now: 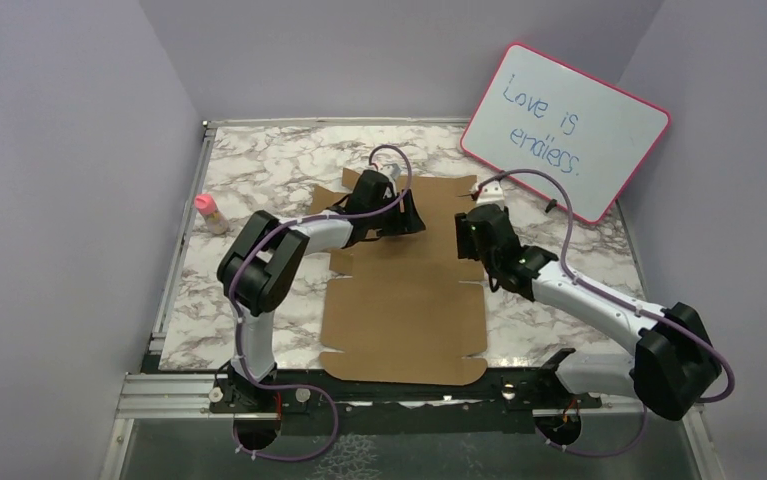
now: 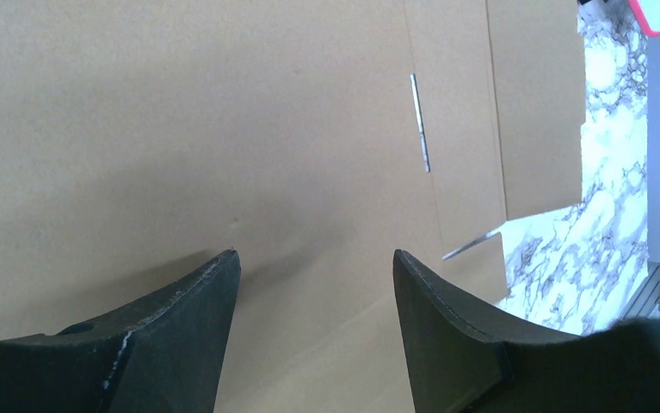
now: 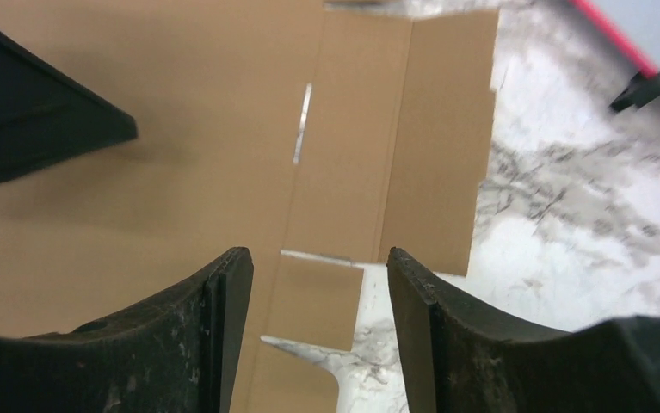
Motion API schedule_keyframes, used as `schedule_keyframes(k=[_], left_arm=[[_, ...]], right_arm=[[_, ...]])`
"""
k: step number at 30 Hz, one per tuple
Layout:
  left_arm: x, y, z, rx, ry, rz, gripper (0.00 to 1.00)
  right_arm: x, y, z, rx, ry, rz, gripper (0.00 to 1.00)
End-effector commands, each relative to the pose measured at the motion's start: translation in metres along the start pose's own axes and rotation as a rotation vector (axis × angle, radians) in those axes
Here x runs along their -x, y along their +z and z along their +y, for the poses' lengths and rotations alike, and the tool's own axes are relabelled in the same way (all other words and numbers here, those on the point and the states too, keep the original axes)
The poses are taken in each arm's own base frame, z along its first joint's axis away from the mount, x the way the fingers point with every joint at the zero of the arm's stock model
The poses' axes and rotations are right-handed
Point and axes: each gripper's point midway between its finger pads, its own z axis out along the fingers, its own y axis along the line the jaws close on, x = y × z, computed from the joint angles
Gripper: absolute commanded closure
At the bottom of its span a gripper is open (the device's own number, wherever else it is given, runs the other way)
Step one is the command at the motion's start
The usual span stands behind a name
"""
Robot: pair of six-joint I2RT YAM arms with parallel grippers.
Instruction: Fold the paper box
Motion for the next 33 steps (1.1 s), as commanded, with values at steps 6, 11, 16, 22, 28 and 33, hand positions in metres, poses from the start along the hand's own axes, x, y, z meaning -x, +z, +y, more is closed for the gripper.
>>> schedule_keyframes(k=[6, 11, 16, 22, 28, 33], left_arm=[[-0.014, -0.034, -0.004, 0.041, 0.041, -0.012, 0.32], [-0.039, -0.034, 0.004, 0.067, 0.054, 0.037, 0.32], [-0.048, -0.030, 0.010, 0.083, 0.062, 0.058, 0.32], [-0.051, -0.029, 0.009, 0.086, 0.068, 0.062, 0.32], [-0.062, -0.021, 0.010, 0.079, 0.068, 0.085, 0.32], [-0.067, -0.018, 0.015, 0.096, 0.067, 0.089, 0.32]], right_arm=[[-0.055, 0.002, 0.009, 0.240, 0.265, 0.110, 0.27], [-0.076, 0.012, 0.006, 0.281, 0.382, 0.156, 0.23], [-0.088, 0.021, 0.008, 0.312, 0.457, 0.200, 0.23], [-0.101, 0.024, 0.011, 0.317, 0.515, 0.246, 0.23], [-0.100, 0.013, 0.030, 0.452, 0.483, 0.283, 0.26], [-0.088, 0.004, 0.037, 0.518, 0.456, 0.273, 0.33]])
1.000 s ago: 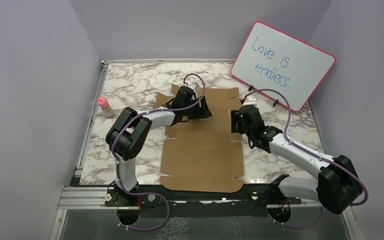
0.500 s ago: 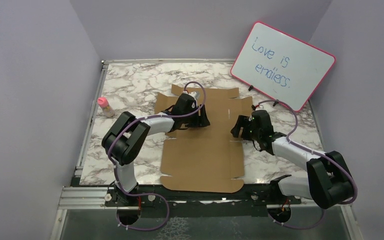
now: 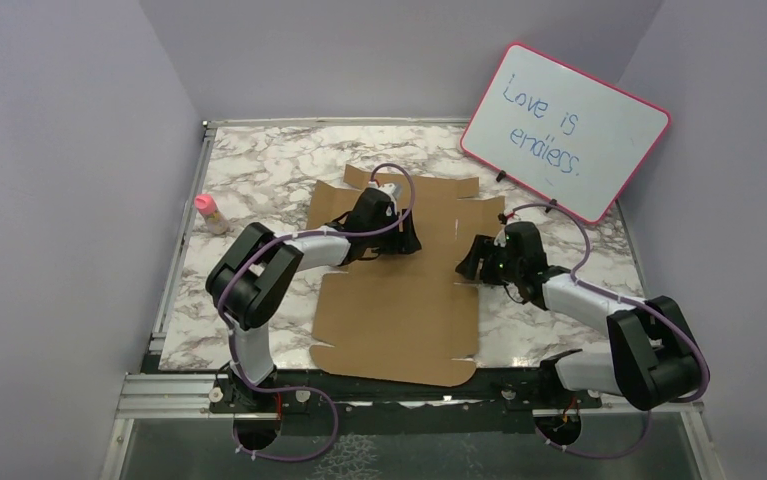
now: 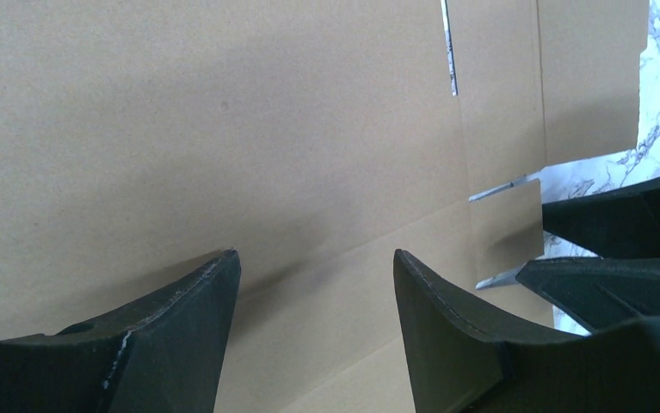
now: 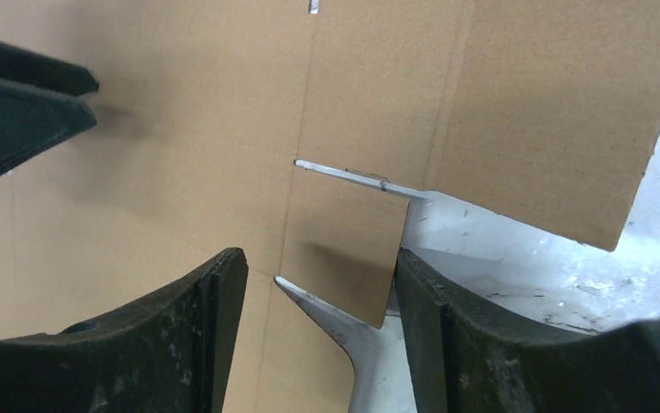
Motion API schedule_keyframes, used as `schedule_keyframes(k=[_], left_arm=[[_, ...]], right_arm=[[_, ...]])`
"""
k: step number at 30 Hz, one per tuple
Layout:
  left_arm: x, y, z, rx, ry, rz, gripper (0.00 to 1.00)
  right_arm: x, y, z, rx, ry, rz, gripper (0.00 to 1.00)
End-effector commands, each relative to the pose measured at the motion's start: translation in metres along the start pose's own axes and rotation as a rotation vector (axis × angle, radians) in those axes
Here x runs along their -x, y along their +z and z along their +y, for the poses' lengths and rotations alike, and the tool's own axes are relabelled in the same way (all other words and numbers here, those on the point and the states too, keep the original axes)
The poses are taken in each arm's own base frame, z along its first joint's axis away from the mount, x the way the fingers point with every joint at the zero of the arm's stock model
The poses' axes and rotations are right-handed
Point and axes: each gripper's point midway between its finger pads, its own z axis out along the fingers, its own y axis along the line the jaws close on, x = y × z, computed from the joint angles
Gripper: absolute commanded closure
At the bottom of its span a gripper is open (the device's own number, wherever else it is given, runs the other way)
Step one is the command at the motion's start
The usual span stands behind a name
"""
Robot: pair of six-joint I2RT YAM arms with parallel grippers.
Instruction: Fold the paper box
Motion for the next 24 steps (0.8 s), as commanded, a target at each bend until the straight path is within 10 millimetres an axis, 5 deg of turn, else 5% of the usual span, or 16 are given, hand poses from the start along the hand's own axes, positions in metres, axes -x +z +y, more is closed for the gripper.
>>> schedule_keyframes(k=[1, 12, 24], left_arm=[[-0.021, 0.009, 0.013, 0.045, 0.002, 0.045, 0.33], [-0.034, 0.016, 0.015, 0.052, -0.015, 0.078, 0.32], [-0.025, 0.017, 0.003, 0.026, -0.048, 0.066, 0.32]], right_arm=[[0.007, -0.009, 0.034, 0.151, -0.036, 0.023, 0.34], [0.030, -0.018, 0.069, 0.290, -0.061, 0.001, 0.42], [0.013, 0.000, 0.077, 0.391, -0.042, 0.064, 0.41]])
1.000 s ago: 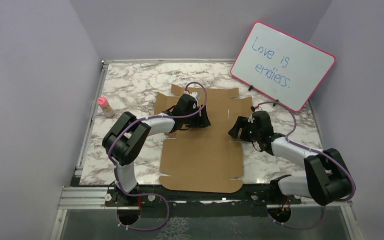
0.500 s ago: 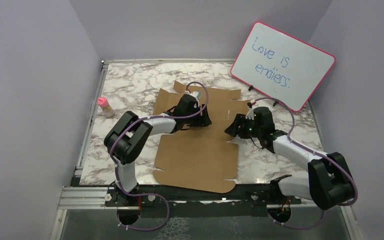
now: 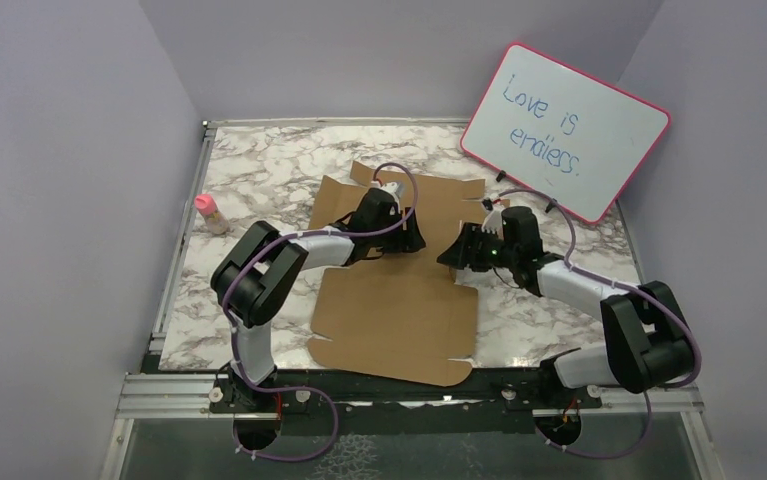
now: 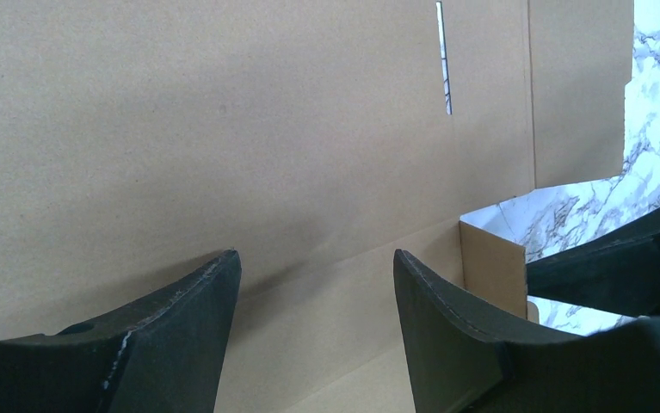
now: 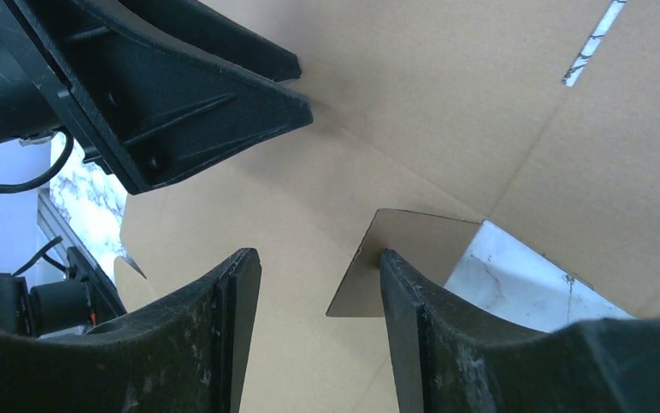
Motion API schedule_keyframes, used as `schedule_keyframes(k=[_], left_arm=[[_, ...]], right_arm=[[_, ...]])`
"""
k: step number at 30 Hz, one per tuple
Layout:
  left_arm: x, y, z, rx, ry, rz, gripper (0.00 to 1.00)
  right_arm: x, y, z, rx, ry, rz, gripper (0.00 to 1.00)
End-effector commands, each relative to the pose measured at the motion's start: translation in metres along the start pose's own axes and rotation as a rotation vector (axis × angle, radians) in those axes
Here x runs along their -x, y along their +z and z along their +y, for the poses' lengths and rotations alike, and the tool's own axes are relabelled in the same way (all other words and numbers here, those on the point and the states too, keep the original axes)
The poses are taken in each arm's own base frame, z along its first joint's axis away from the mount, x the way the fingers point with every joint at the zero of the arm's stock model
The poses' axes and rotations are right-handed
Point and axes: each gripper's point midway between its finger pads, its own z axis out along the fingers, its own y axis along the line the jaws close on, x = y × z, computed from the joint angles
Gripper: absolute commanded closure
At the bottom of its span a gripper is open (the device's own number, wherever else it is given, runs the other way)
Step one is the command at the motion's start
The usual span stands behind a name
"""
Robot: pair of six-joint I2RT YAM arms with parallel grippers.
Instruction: Fold the paper box
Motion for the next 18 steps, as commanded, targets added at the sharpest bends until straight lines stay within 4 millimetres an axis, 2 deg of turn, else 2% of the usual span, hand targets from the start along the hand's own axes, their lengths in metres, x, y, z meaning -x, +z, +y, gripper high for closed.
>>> schedule_keyframes(k=[1, 4, 8, 10, 14, 18], left_arm=[[-0.028, 0.007, 0.007, 0.035, -0.034, 0.098, 0.32], [-0.018, 0.001, -0.001, 0.031, -0.025, 0.091, 0.32], [0.011, -0.012, -0.010, 0.043, 0.011, 0.049, 0.32], [0.028, -0.022, -0.009, 0.059, 0.016, 0.026, 0.31], [0.064, -0.039, 0.004, 0.086, 0.003, -0.016, 0.29], [0.103, -0.059, 0.033, 0.131, -0.028, -0.060, 0.28]], right_arm=[[-0.002, 0.006, 0.007, 0.064, -0.018, -0.002, 0.41], [0.003, 0.007, 0.003, 0.041, -0.047, -0.020, 0.39], [0.024, 0.001, 0.003, -0.008, -0.100, -0.078, 0.37], [0.036, -0.002, 0.003, -0.043, -0.136, -0.101, 0.36], [0.059, -0.006, 0.002, -0.099, -0.177, -0.146, 0.34], [0.084, 0.000, 0.004, -0.121, -0.216, -0.182, 0.31]])
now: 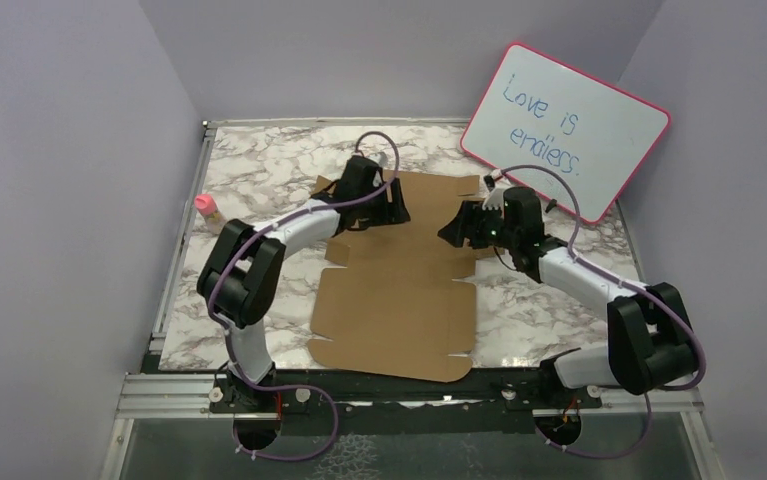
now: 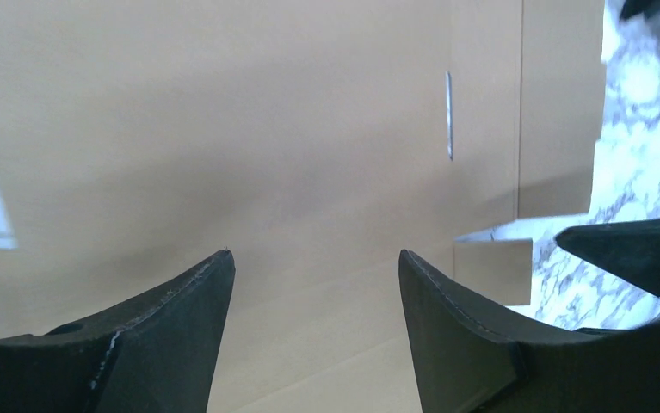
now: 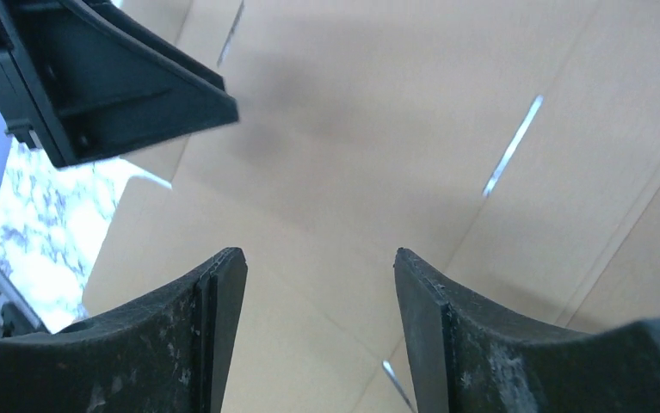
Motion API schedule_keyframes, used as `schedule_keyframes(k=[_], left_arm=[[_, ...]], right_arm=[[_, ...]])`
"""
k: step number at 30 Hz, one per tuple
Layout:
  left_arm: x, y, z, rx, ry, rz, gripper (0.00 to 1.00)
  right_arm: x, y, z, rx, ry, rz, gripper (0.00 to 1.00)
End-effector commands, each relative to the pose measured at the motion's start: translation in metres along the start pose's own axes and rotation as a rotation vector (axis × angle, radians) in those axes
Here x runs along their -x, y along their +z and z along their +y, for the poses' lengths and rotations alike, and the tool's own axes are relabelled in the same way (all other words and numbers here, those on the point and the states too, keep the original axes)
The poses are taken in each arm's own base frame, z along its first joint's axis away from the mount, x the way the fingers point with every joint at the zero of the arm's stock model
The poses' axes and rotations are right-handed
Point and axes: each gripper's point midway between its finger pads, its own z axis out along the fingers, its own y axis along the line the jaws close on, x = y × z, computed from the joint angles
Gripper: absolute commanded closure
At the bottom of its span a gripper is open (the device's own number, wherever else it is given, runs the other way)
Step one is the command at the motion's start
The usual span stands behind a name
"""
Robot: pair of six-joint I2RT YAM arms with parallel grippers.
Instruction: Fold the paper box
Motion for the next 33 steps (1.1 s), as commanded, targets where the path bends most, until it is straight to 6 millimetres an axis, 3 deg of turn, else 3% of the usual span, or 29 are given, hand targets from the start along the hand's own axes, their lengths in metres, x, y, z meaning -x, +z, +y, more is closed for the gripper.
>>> schedule_keyframes(k=[1, 7, 12, 16, 25, 30, 33], left_arm=[[0.062, -0.036, 0.031, 0.058, -0.013, -0.082, 0.28], [0.121, -0.057, 0.094, 0.166, -0.033, -0.148, 0.26], [0.150, -0.039, 0.116, 0.173, -0.019, -0.137, 0.26], [0.164, -0.019, 0.135, 0.196, 0.004, -0.116, 0.26], [0.162, 0.021, 0.153, 0.116, 0.017, -0.051, 0.37], [0.162, 0.035, 0.152, 0.065, 0.039, -0.036, 0.48], [0.163, 0.039, 0.153, 0.055, 0.065, -0.033, 0.59]], right_arm=[[0.036, 0.009, -0.005, -0.060, -0.083, -0.061, 0.30], [0.063, 0.043, -0.013, -0.076, -0.143, -0.050, 0.24], [0.079, 0.066, -0.015, -0.052, -0.164, -0.057, 0.22], [0.084, 0.073, -0.011, -0.011, -0.185, -0.070, 0.22], [0.073, 0.073, -0.014, 0.003, -0.205, -0.070, 0.22], [0.075, 0.072, -0.010, 0.020, -0.234, -0.071, 0.22], [0.074, 0.072, -0.011, 0.016, -0.247, -0.069, 0.22]])
